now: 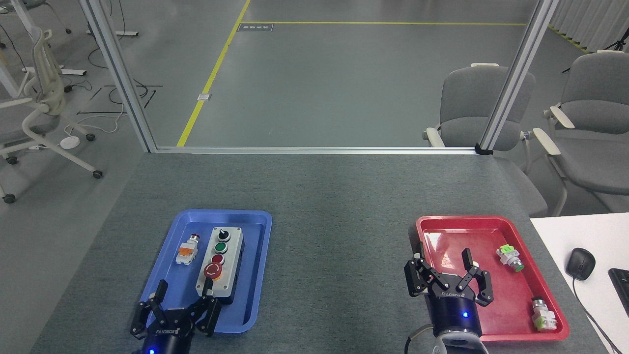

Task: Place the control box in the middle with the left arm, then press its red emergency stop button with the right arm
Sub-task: 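Move the left gripper down to the near end of the grey control box, then close the left gripper on the near end of the control box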

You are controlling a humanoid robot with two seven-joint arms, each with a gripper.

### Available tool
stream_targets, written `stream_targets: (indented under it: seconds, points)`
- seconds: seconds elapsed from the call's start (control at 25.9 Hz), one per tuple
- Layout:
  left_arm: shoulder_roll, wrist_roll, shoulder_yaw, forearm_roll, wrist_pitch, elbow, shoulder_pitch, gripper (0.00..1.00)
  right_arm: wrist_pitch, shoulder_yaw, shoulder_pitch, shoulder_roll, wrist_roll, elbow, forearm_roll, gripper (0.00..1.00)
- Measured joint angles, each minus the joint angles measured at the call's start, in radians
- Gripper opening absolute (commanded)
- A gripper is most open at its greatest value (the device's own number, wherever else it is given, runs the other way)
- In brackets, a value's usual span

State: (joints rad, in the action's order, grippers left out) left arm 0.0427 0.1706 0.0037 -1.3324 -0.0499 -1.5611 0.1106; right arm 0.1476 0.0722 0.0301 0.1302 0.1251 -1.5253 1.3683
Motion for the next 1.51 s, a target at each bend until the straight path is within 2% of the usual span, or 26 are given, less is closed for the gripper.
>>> stream_targets:
  seconds: [0.19,0.46,0.69,0.93,1.12,1.51]
  points:
    - [-0.019,0.000,-0.075,-0.028,0.010,0.033,0.014,0.99,0.000,0.005,-0.001,0.001,-0.001,0.003,0.000,0.98]
    - [-0.066,0.000,-0.092,-0.079,0.032,0.177,-0.076,0.99,-0.027,0.040,-0.001,0.008,-0.008,0.025,0.025,0.98]
    - [-0.061,-0.002,-0.091,-0.082,0.047,0.255,-0.131,0.99,-0.029,0.051,-0.001,0.012,-0.021,0.031,0.076,0.98]
    - [-0.054,-0.002,-0.085,-0.078,0.049,0.263,-0.140,0.99,-0.023,0.061,-0.001,0.010,-0.068,0.031,0.155,0.98]
    - [-0.023,0.000,-0.079,-0.071,0.049,0.256,-0.141,0.99,-0.022,0.069,0.000,0.007,-0.072,0.030,0.206,0.98]
    - [-0.009,0.001,-0.076,-0.067,0.047,0.279,-0.170,0.99,-0.034,0.069,-0.001,-0.012,-0.056,0.027,0.230,0.98]
